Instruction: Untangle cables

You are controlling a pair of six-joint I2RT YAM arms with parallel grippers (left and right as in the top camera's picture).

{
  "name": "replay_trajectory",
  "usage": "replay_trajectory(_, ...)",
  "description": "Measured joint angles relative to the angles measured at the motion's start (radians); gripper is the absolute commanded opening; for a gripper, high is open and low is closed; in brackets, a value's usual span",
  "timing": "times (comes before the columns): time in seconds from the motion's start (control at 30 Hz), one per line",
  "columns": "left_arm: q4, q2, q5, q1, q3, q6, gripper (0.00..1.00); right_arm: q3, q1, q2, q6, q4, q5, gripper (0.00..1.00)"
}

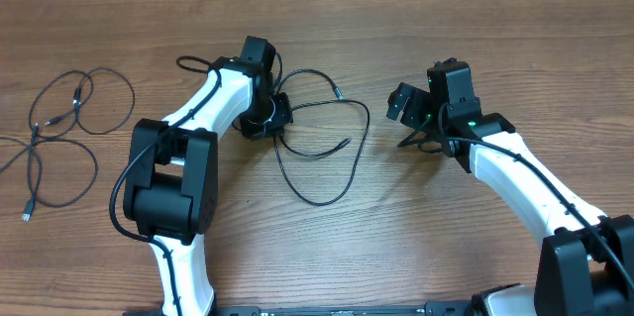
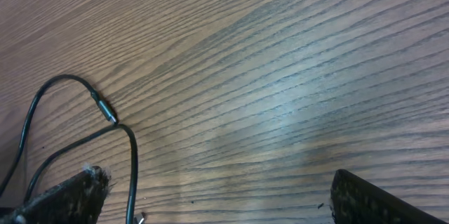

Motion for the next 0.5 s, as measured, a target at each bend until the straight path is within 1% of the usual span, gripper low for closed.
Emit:
replay_trajectory(0.03, 0.0, 0.0, -0.002, 0.0, -0.001, -0.003, 0.58, 0.0, 0.0, 0.0, 0.0, 0.0, 0.0, 1.0)
replay_trajectory(0.07, -0.005, 0.0, 0.004, 0.0, -0.001, 0.003, 0.64, 0.0, 0.0, 0.0, 0.0, 0.0, 0.0, 1.0)
replay_trajectory(0.2, -0.029, -0.014, 0.003, -0.004, -0.001, 0.032, 0.66, 0.0, 0.0, 0.0, 0.001, 0.0, 0.0, 1.0)
replay_trajectory(0.3, -0.03, -0.015, 0.003, -0.007, -0.001, 0.066, 0.65, 0.0, 0.0, 0.0, 0.0, 0.0, 0.0, 1.0)
replay_trajectory(0.33, -0.026, -0.015, 0.003, -0.007, -0.001, 0.076, 0.63, 0.0, 0.0, 0.0, 0.0, 0.0, 0.0, 1.0)
replay_trajectory(0.37, -0.024, -0.015, 0.003, -0.008, -0.001, 0.085, 0.59, 0.0, 0.0, 0.0, 0.001, 0.0, 0.0, 1.0)
replay_trajectory(0.4, -0.019, -0.016, 0.002, -0.008, -0.003, 0.098, 0.51, 0.0, 0.0, 0.0, 0.0, 0.0, 0.0, 1.0)
replay_trajectory(0.43, -0.005, -0.017, -0.003, -0.007, -0.006, 0.11, 0.41, 0.0, 0.0, 0.0, 0.0, 0.0, 0.0, 1.0)
replay_trajectory(0.47, 0.009, -0.018, -0.008, -0.006, -0.008, 0.118, 0.37, 0.0, 0.0, 0.0, 0.0, 0.0, 0.0, 1.0)
replay_trajectory(0.5, 0.035, -0.017, -0.015, -0.006, -0.01, 0.139, 0.37, 0.0, 0.0, 0.0, 0.0, 0.0, 0.0, 1.0)
